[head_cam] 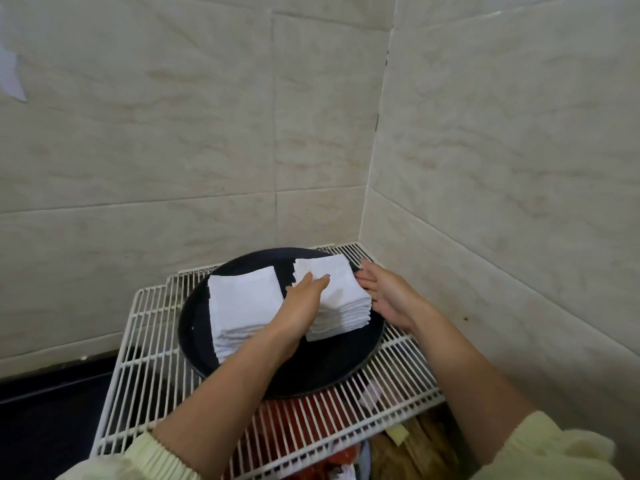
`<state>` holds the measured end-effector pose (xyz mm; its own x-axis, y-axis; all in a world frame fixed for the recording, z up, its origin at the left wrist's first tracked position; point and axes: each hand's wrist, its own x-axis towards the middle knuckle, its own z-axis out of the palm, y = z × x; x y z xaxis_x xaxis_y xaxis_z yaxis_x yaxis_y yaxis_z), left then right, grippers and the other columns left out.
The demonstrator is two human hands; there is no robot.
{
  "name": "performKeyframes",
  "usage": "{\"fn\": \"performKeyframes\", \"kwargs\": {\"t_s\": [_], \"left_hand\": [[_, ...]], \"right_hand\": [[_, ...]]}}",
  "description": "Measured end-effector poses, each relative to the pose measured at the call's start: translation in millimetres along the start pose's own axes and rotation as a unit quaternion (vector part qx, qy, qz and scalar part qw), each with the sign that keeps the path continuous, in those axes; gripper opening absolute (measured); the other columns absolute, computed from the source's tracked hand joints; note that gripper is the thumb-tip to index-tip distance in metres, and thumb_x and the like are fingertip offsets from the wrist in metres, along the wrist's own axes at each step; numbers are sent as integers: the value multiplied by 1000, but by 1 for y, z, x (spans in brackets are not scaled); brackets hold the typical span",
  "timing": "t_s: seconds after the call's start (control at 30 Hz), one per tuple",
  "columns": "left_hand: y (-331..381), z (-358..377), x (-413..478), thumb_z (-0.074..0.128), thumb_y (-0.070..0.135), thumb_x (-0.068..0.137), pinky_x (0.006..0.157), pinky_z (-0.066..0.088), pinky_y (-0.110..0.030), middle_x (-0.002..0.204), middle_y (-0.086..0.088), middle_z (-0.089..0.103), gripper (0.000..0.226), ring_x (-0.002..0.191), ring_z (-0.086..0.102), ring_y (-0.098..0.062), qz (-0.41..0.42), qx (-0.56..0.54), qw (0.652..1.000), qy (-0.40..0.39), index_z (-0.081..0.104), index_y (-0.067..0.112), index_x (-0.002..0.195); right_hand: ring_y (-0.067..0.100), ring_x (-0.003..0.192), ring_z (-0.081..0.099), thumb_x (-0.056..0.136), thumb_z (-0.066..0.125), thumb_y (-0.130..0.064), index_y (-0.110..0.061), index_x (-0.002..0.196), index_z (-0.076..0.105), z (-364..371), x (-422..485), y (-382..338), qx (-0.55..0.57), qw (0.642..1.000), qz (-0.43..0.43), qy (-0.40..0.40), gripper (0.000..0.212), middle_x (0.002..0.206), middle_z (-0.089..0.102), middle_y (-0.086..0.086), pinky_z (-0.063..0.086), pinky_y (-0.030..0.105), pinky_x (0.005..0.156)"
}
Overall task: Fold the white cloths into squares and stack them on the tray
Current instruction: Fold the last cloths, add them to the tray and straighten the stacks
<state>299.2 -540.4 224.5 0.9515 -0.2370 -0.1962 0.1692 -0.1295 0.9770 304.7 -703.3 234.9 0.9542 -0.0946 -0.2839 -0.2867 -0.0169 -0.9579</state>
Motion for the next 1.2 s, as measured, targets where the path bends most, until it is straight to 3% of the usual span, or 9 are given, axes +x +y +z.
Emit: {"fn": "performKeyframes", "kwargs": {"t_s": [0.1, 0.2, 0.33, 0.47, 0.57, 0.67, 0.8, 0.9, 1.2], "left_hand": [[-6, 4, -1, 51, 63, 78, 119, 18, -44, 161, 6, 12, 86, 147, 15, -16, -12, -17, 1000, -7, 26, 26, 151], [-11, 6, 3, 53, 72, 57, 118, 22, -46, 159, 6, 20, 99, 144, 25, -17, -20, -50, 999, -6, 40, 28, 145], [-16, 2, 3, 60, 69, 58, 117, 26, -44, 152, 6, 38, 87, 140, 34, -15, -21, -100, 995, 8, 54, 28, 135], [-17, 2, 1, 57, 53, 78, 116, 28, -43, 146, 5, 46, 67, 135, 42, -18, -23, -118, 993, 13, 51, 23, 138], [-21, 2, 3, 56, 48, 87, 117, 26, -43, 148, 5, 43, 60, 137, 38, -17, -34, -136, 990, 7, 47, 22, 140], [-21, 2, 1, 57, 50, 85, 117, 27, -43, 146, 8, 43, 60, 136, 39, -17, -39, -149, 988, 12, 48, 24, 138], [-16, 0, 5, 62, 58, 69, 117, 26, -44, 151, 9, 37, 85, 139, 35, -18, -26, -167, 985, 17, 38, 28, 145], [-10, 2, 17, 58, 56, 69, 115, 28, -47, 155, 8, 29, 91, 141, 33, -23, -44, -196, 978, 61, 24, 32, 150], [-18, 6, 37, 42, 57, 91, 116, 27, -48, 157, 1, 25, 73, 141, 31, -27, -125, -204, 965, 104, 17, 26, 153]], "right_hand": [[10, 86, 61, 104, 34, -32, -17, 123, 50, 3, 1, 5, 42, 998, -12, -45, 29, 99, 64, -1, 50, 24, 79], [7, 83, 61, 105, 29, -34, -15, 130, 47, 5, 5, 12, 53, 996, -17, -71, 36, 111, 64, -2, 48, 21, 70], [13, 108, 59, 104, 29, -38, -9, 141, 42, 1, 11, 18, 39, 994, -16, -96, 49, 131, 58, 2, 48, 24, 85], [17, 146, 24, 101, 32, -47, -9, 153, 15, -3, 18, 15, 44, 997, -17, -66, 66, 160, 20, 7, 22, 34, 118], [16, 140, 35, 103, 28, -44, -12, 151, 23, -2, 17, 18, 53, 995, -8, -80, 58, 149, 40, -3, 33, 30, 109], [7, 103, 64, 104, 27, -42, -15, 140, 44, 3, 11, 24, 59, 992, -10, -114, 48, 106, 68, -12, 49, 24, 83], [16, 142, 32, 102, 29, -48, -9, 152, 19, -5, 20, 19, 55, 995, -24, -75, 65, 155, 32, 3, 29, 31, 114], [18, 148, 18, 98, 30, -56, -10, 153, 14, -4, 28, 8, 63, 996, -25, -55, 73, 161, 17, 5, 15, 37, 121], [20, 104, 64, 100, 28, -55, -16, 138, 49, 15, 31, 13, 124, 990, 7, -71, 58, 114, 67, 2, 52, 35, 82]]}}
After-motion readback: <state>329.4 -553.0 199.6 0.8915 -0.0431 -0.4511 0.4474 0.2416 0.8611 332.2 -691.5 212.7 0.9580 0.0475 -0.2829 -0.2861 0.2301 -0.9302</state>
